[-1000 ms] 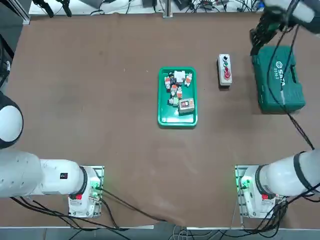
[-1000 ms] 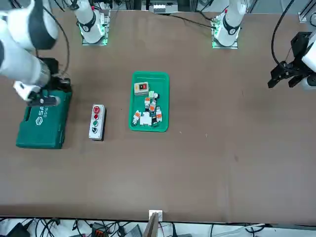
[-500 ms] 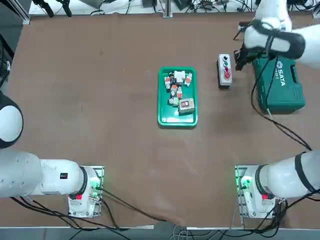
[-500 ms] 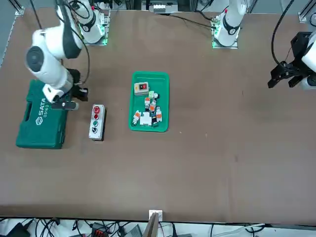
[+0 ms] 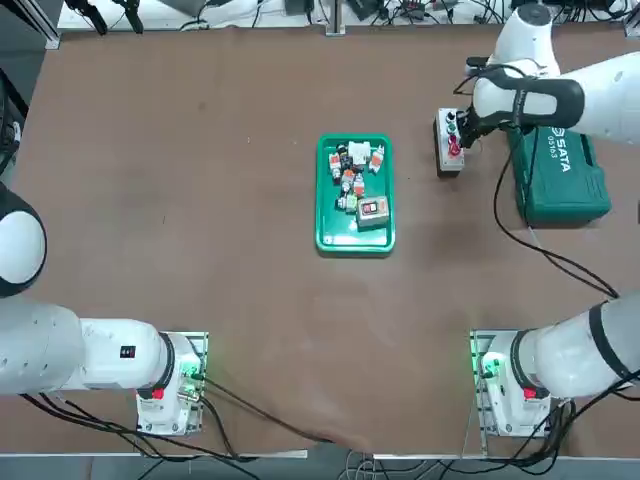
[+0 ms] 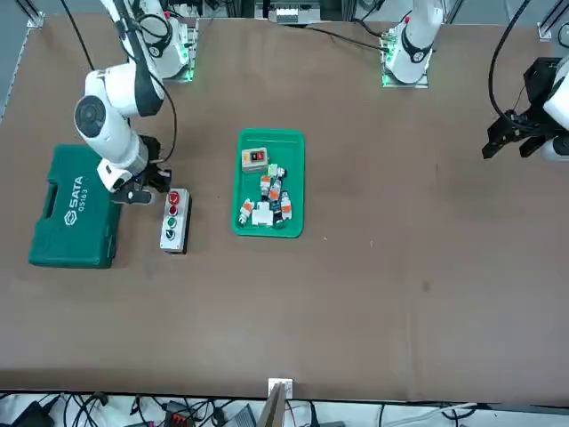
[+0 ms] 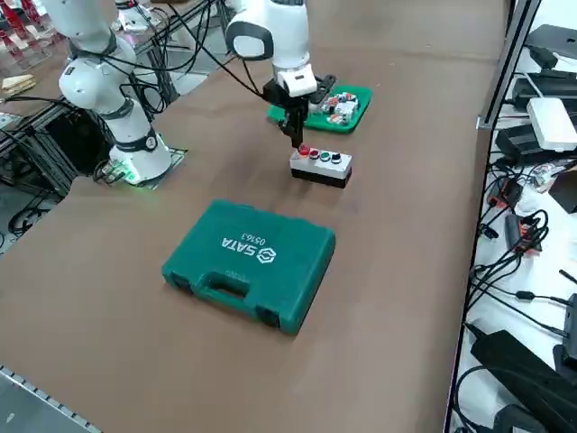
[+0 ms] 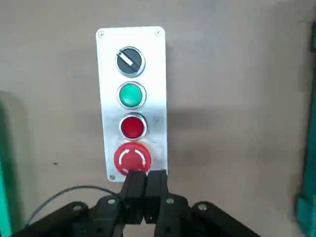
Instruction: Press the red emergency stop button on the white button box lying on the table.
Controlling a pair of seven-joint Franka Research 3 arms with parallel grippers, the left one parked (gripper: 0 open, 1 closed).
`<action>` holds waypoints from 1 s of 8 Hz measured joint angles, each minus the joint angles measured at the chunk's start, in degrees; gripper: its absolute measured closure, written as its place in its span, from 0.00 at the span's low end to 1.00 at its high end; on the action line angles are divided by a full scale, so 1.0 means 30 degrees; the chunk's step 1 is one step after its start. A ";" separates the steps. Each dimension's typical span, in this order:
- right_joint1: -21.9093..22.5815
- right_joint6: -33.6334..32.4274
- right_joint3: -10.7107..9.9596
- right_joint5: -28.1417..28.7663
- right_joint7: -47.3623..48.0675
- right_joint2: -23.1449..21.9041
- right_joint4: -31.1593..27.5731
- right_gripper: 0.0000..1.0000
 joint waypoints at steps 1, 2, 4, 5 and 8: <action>0.0058 0.0311 0.0000 0.0000 0.0084 0.0302 0.0001 0.98; 0.0085 0.0447 0.0000 0.0000 0.0177 0.0482 0.0001 0.98; 0.0168 0.0978 -0.0001 0.0000 0.0433 0.0686 0.0002 0.98; 0.0237 0.1132 0.0000 0.0000 0.0614 0.0725 0.0001 0.98; 0.0265 0.1204 0.0000 0.0000 0.0690 0.0724 0.0003 0.98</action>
